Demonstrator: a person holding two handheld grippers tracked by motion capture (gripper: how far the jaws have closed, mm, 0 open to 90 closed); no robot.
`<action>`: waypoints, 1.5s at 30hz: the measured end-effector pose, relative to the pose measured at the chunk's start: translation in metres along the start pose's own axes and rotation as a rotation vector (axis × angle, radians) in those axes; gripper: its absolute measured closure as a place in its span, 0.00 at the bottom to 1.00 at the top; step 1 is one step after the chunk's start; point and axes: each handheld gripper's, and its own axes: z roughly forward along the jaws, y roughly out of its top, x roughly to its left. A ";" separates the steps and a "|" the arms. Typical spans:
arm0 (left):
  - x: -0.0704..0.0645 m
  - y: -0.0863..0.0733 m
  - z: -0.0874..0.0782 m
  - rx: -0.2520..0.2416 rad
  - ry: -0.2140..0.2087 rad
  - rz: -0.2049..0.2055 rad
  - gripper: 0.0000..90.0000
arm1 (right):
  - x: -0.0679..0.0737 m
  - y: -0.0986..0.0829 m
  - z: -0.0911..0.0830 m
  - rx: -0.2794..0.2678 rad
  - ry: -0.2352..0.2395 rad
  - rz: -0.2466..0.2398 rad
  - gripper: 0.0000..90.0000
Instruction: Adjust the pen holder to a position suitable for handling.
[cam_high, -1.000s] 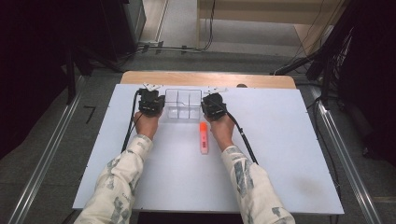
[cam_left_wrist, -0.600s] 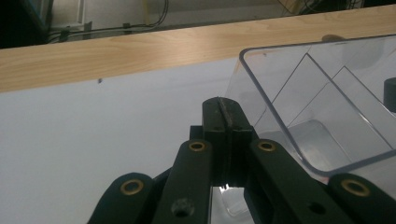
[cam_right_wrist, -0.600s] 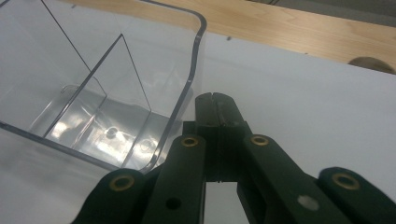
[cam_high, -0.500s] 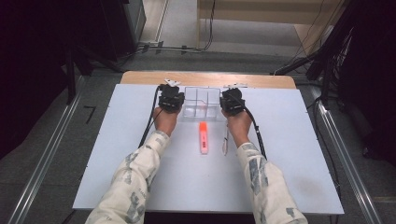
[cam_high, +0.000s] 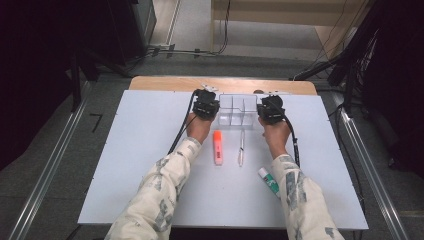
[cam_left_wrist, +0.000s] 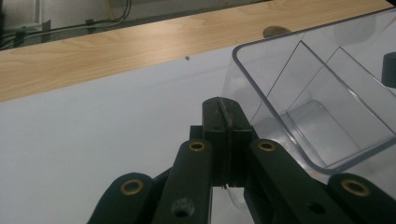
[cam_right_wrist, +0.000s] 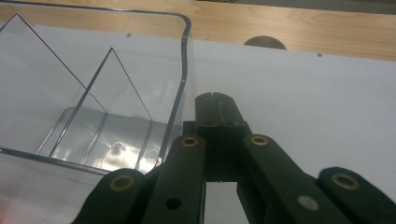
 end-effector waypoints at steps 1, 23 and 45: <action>-0.003 0.001 0.001 0.002 -0.004 0.004 1.00 | -0.004 -0.001 -0.001 -0.002 -0.002 0.006 0.98; -0.064 0.015 0.023 0.025 -0.083 0.071 1.00 | -0.066 -0.014 -0.029 -0.036 -0.062 0.076 0.98; -0.104 -0.003 0.002 0.086 -0.154 0.115 1.00 | -0.099 -0.044 -0.065 -0.045 -0.019 0.049 0.98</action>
